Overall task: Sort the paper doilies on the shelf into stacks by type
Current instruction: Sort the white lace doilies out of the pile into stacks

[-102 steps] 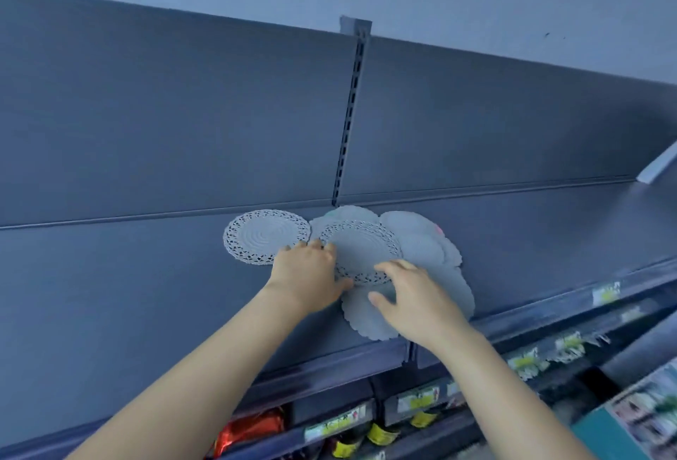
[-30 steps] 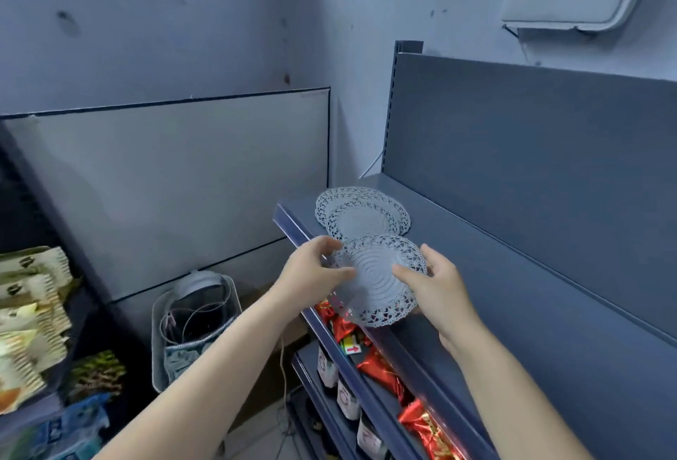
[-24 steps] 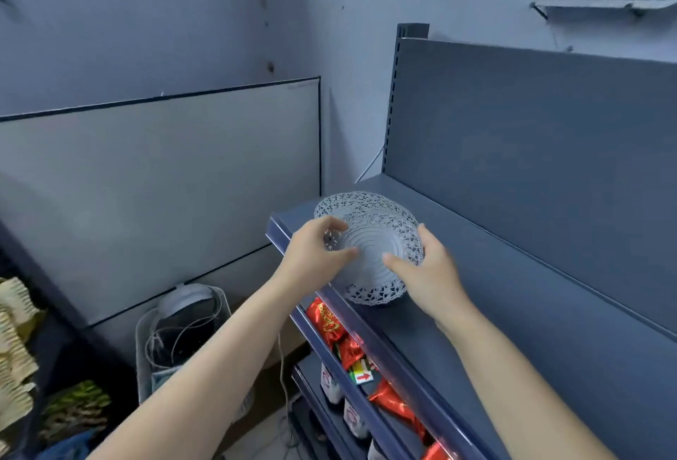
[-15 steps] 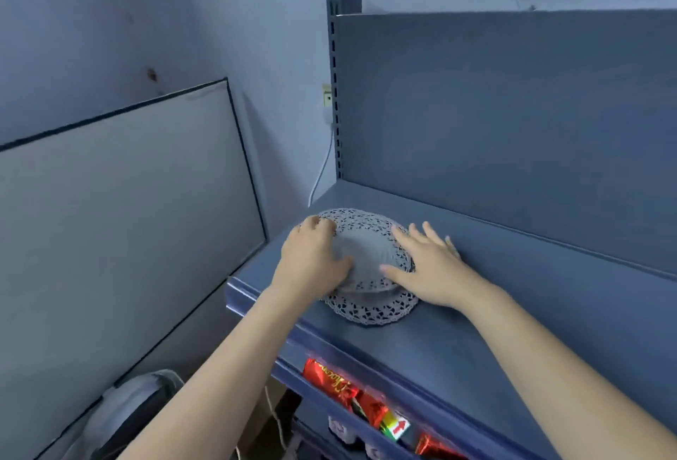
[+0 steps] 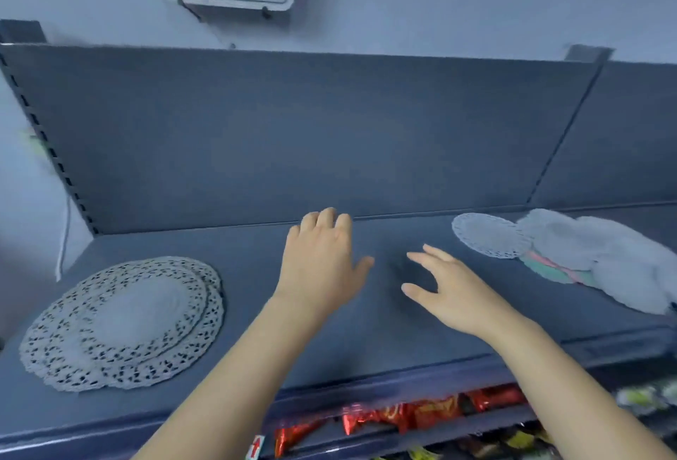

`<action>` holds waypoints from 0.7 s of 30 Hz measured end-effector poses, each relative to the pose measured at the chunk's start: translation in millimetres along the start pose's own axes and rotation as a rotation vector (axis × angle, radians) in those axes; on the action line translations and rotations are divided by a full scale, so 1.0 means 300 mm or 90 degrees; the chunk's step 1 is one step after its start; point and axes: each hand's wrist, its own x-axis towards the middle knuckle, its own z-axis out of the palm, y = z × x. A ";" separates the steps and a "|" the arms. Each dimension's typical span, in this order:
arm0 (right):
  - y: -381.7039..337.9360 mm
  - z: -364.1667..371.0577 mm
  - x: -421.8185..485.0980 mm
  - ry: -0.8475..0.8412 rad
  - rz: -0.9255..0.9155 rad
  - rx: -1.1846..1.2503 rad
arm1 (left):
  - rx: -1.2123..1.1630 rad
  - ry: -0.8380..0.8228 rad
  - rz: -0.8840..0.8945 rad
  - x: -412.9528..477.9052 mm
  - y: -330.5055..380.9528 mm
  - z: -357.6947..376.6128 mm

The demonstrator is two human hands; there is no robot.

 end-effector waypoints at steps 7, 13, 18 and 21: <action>0.579 -0.258 -0.368 0.086 0.122 0.005 | -0.048 -0.068 0.170 -0.008 0.731 0.195; 0.958 -0.395 -0.548 0.073 0.169 -0.010 | -0.034 -0.152 0.185 0.004 1.179 0.339; 1.125 -0.467 -0.526 0.052 0.148 0.008 | -0.016 -0.169 0.150 0.090 1.334 0.408; 1.190 -0.498 -0.436 0.046 0.107 0.010 | 0.009 -0.162 0.107 0.208 1.360 0.458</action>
